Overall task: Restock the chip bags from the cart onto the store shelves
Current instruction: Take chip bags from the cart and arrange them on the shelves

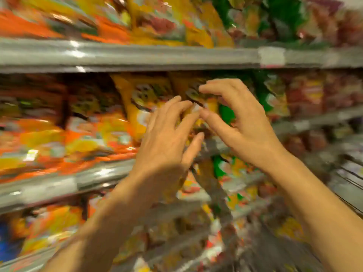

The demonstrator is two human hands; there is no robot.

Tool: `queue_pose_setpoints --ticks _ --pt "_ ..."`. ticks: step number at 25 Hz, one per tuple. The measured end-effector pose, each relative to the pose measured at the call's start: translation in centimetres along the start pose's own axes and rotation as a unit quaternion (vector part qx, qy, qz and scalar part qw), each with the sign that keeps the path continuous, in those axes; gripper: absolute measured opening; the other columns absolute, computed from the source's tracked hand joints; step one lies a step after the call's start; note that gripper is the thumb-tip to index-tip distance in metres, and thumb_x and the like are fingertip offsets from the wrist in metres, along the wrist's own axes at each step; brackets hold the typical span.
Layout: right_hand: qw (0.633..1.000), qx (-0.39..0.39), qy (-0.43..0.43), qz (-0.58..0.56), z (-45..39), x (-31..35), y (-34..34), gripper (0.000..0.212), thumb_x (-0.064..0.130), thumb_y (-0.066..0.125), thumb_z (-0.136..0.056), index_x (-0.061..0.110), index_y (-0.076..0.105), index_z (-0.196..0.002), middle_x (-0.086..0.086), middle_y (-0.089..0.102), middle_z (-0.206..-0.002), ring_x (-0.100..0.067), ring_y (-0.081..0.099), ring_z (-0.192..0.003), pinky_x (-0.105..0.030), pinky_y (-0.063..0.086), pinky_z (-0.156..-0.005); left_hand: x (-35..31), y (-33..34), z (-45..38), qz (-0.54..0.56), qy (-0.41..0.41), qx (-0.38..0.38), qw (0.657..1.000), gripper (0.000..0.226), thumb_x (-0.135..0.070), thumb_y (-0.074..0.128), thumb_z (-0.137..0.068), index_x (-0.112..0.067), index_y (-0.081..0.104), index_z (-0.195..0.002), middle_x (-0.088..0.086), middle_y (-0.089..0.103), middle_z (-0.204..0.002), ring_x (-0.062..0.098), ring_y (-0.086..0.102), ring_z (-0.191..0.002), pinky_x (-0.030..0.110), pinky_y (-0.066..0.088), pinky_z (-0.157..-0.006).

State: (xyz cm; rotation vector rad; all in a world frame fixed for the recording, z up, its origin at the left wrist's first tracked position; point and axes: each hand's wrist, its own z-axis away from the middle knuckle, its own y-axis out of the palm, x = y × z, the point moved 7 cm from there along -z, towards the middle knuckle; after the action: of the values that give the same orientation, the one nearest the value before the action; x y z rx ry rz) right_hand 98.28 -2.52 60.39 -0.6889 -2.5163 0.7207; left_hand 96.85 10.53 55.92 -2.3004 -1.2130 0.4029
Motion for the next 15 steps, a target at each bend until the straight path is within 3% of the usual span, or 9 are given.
queue_pose_setpoints --ticks 5,10,15 --pt "0.977 0.051 0.199 0.056 14.5 -17.1 -8.6 0.036 0.01 0.07 -0.094 0.004 0.062 -0.128 -0.013 0.059 -0.127 -0.029 0.054 -0.123 -0.045 0.042 -0.106 -13.6 18.2 -2.3 0.115 0.017 0.086 0.99 0.032 -0.022 0.064 -0.093 -0.001 0.071 -0.117 0.026 0.063 -0.126 0.045 0.057 -0.124 0.055 0.046 -0.101" --pt "0.929 0.091 0.343 0.104 25.2 -28.6 -14.8 0.04 0.023 0.067 -0.097 0.01 0.059 -0.134 -0.009 0.057 -0.128 -0.024 0.051 -0.124 -0.029 0.037 -0.104 -22.3 33.6 -1.7 0.169 0.031 0.242 0.955 0.037 -0.03 0.06 -0.096 -0.009 0.066 -0.126 0.02 0.061 -0.129 0.042 0.056 -0.121 0.052 0.044 -0.1" --pt "0.858 0.089 0.495 0.101 34.2 -38.4 -17.4 0.045 0.027 0.065 -0.097 0.012 0.056 -0.138 -0.013 0.056 -0.128 -0.028 0.054 -0.122 -0.044 0.046 -0.103 -26.6 46.6 -0.2 0.224 0.044 0.351 0.908 0.037 -0.031 0.063 -0.095 -0.006 0.066 -0.123 0.017 0.058 -0.125 0.038 0.052 -0.12 0.051 0.044 -0.097"
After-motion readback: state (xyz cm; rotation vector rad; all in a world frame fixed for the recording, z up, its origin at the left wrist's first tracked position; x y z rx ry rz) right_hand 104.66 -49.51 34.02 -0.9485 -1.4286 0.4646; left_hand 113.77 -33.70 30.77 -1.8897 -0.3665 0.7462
